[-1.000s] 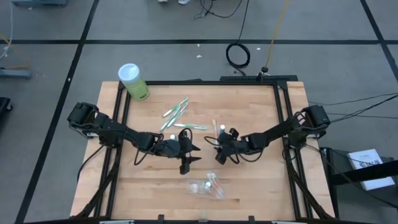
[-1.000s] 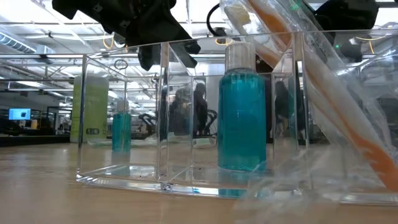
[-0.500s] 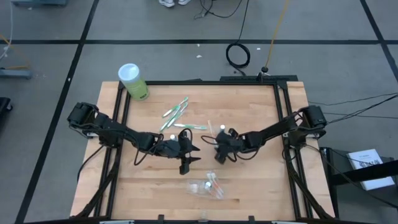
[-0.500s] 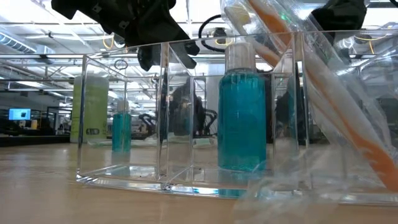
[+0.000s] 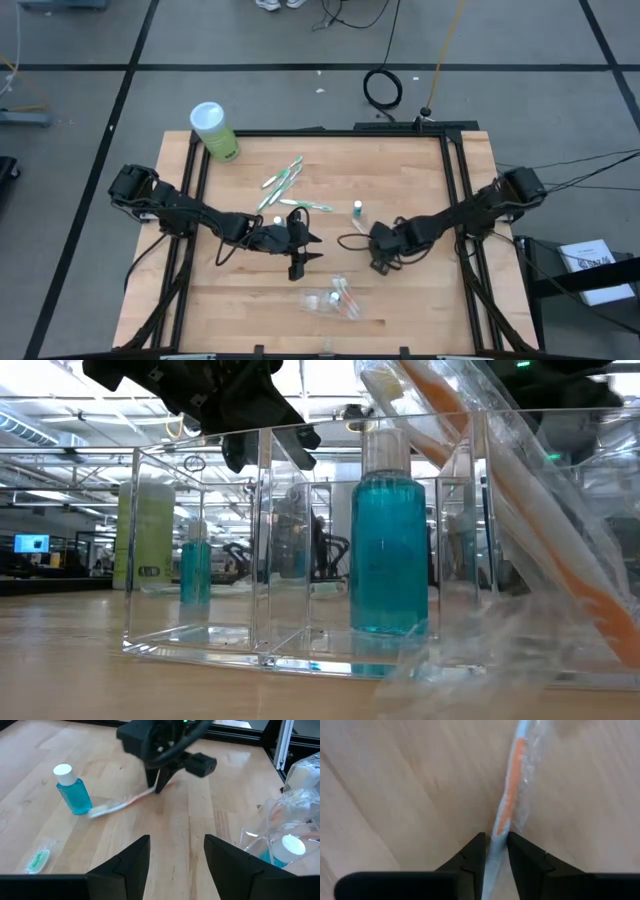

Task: Pick & Place toothbrushing station
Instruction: Put the orange toothbrush into the transparent organizer

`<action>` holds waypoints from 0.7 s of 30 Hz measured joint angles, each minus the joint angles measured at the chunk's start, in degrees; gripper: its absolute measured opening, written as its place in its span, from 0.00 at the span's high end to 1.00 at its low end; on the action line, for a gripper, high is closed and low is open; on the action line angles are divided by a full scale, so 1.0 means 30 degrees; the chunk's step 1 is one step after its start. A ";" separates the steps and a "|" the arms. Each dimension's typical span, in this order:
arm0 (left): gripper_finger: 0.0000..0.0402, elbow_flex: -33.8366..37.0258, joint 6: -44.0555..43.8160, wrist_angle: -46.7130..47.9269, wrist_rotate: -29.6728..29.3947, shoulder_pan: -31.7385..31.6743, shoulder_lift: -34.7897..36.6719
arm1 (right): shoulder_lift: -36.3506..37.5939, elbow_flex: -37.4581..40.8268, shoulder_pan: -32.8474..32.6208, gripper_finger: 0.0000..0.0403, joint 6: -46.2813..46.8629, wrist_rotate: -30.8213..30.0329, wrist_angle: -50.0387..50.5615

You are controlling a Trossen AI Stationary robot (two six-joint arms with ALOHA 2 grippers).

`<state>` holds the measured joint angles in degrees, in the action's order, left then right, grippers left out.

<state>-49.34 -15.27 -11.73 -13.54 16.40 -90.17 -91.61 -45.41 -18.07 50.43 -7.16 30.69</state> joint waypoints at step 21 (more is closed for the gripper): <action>0.51 -0.0006 0.0022 -0.0029 0.0022 0.0000 0.0000 | 0.2370 0.0823 -0.4219 0.78 0.3074 -0.0039 0.1698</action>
<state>-49.36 -15.20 -11.81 -13.47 16.40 -90.17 -84.50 -42.94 -30.73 59.66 -7.27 35.79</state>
